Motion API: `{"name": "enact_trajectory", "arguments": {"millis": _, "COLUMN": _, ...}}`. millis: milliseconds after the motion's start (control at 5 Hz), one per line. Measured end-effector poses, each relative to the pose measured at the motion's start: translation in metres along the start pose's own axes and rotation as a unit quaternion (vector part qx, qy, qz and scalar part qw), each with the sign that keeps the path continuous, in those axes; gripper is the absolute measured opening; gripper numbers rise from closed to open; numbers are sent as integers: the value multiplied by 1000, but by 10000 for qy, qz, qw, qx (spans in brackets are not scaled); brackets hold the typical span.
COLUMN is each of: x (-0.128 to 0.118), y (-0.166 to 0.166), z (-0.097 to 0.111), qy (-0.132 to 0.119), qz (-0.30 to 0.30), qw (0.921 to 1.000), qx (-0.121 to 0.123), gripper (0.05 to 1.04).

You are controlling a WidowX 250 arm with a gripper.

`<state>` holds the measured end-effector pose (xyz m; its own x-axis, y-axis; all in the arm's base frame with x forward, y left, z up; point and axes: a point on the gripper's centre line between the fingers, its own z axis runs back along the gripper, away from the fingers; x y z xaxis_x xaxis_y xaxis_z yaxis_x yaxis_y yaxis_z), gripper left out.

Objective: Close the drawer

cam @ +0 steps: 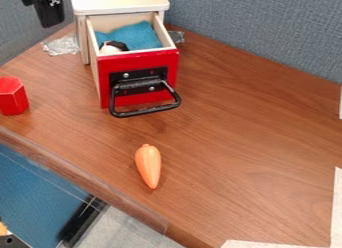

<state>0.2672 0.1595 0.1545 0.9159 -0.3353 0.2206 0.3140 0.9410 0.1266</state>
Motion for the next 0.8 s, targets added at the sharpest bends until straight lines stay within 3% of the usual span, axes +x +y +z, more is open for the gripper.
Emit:
{"name": "enact_trajectory", "arguments": {"millis": 200, "x": -5, "y": -7, "z": -11, "qy": 107, "qz": 57, "qw": 9998, "qx": -150, "gripper": 1000}}
{"name": "enact_trajectory", "arguments": {"millis": 400, "x": -19, "y": -60, "z": -15, "qy": 123, "qz": 8, "qw": 9994, "qx": -337, "gripper": 1000}}
{"name": "enact_trajectory", "arguments": {"millis": 600, "x": -28, "y": -94, "z": -17, "qy": 335, "qz": 595, "qw": 9960, "qx": -582, "gripper": 1000}}
{"name": "enact_trajectory", "arguments": {"millis": 800, "x": -32, "y": -134, "z": -4, "qy": -621, "qz": 1729, "qw": 9824, "qx": 334, "gripper": 1000}}
